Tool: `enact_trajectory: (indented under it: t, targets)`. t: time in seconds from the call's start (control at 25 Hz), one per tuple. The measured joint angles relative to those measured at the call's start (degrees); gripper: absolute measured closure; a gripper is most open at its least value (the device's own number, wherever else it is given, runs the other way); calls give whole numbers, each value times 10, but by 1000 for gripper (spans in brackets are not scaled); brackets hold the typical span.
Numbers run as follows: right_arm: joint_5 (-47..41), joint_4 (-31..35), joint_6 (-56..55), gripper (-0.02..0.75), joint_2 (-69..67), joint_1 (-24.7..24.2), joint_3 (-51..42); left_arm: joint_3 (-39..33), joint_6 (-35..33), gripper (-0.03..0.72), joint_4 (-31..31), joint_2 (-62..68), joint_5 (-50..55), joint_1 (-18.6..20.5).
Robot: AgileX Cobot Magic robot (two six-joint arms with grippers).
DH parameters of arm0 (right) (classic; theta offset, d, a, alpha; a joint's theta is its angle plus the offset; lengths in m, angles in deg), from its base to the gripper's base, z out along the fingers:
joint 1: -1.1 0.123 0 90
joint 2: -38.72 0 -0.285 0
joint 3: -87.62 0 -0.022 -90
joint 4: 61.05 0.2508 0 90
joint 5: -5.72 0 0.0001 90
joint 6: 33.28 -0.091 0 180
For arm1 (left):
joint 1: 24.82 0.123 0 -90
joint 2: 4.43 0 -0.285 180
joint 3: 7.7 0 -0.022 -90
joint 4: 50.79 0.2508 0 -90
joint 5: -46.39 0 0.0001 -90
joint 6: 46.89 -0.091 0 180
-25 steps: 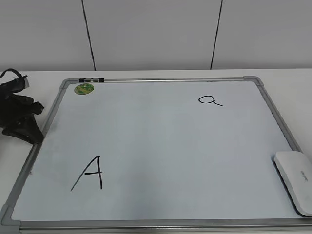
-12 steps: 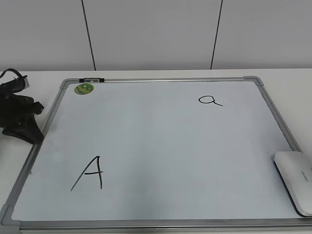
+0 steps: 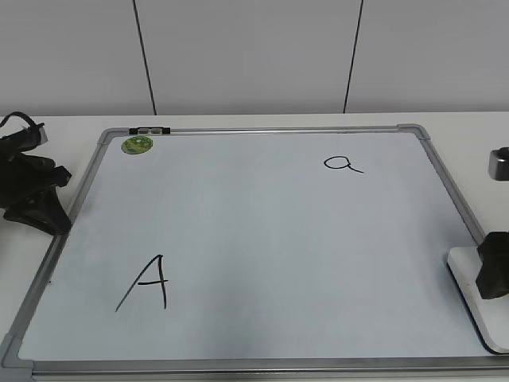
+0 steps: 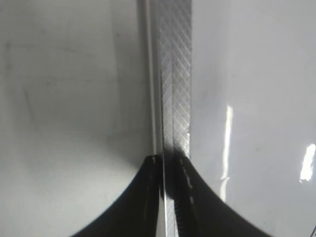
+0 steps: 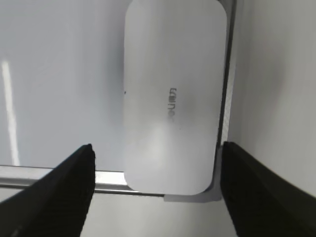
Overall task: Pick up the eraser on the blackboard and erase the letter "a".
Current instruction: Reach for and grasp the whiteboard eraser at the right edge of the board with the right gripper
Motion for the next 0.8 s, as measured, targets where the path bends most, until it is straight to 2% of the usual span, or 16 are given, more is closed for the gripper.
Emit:
enact_trajectory:
  t: [0.8]
  targets:
    - [70,-26,-54,152,-121,0,11,0,0,632,3,0,1,0]
